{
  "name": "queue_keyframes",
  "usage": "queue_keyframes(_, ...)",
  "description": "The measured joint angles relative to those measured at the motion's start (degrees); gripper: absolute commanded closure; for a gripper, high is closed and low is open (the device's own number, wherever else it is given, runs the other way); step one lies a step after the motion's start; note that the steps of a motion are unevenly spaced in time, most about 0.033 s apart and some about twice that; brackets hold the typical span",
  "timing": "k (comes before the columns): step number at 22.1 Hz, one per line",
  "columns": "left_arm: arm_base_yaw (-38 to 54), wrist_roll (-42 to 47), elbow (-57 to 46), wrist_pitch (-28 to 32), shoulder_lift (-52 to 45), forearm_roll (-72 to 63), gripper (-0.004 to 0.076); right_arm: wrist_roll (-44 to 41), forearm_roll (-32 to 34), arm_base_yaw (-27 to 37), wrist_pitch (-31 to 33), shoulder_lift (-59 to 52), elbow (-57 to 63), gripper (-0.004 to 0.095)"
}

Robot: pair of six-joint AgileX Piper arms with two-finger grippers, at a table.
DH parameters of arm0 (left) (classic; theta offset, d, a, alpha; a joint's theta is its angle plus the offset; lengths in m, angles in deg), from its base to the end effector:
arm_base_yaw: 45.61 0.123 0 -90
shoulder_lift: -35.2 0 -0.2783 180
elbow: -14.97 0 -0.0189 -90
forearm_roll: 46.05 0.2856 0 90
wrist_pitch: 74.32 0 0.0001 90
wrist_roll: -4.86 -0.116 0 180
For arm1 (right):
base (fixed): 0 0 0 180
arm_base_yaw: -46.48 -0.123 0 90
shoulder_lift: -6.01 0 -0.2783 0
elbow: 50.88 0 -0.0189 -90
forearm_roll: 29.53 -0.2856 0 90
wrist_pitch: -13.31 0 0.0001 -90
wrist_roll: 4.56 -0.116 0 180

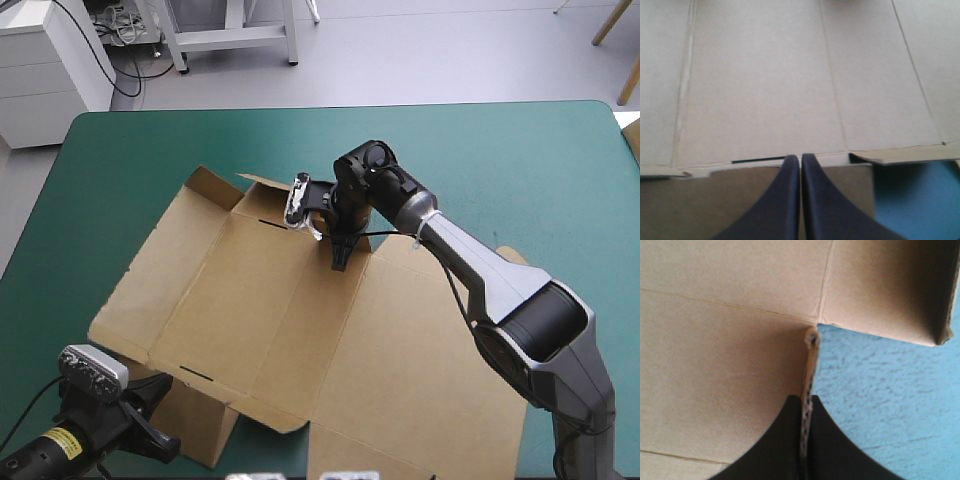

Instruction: Fold the box

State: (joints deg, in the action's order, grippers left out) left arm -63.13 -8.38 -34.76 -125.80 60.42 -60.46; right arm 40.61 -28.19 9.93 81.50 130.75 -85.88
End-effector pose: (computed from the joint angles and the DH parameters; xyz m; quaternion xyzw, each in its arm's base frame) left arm 0.0997 -0.0552 0.2678 0.2103 0.8607 -0.1394 0.4422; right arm 0.3932 0.2884 0.2644 -0.6437 0.7408 -0.0258 0.1900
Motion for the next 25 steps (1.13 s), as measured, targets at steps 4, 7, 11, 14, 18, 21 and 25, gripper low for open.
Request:
queue_keyframes(4, 0.00, 0.00, 0.00, 0.00, 0.00, 0.00, 0.0731, 6.46, 1.01, 0.27, -0.16, -2.53, 5.23, 0.0930)
queue_keyframes(7, 0.00, 0.00, 0.00, 0.00, 0.00, -0.05, 0.0731, 11.90, 1.01, 0.67, -0.44, -2.53, 5.36, 0.0930)
queue_keyframes(11, 0.00, 0.00, 0.00, 0.00, 0.00, -0.09, 0.0731, 14.71, 0.79, 0.84, -3.00, -0.85, 5.29, 0.0930)
queue_keyframes(14, 0.00, 0.00, 0.00, 0.00, 0.00, -0.09, 0.0731, 15.90, -0.25, 0.84, -4.35, 2.84, 3.51, 0.0930)
queue_keyframes(18, 0.00, 0.00, 0.00, 0.00, 0.00, -0.11, 0.0731, 17.28, -0.25, 0.89, -4.25, 5.58, -0.59, 0.0930)
queue_keyframes(21, 0.00, 0.00, 0.00, 0.00, 0.00, -0.22, 0.0731, 17.78, -0.63, 0.89, -4.25, 7.23, -3.63, 0.0930)
queue_keyframes(25, 0.00, 0.00, 0.00, 0.00, 0.00, -0.24, 0.0731, 18.33, -2.49, 0.95, -4.16, 8.29, -5.47, 0.0929)
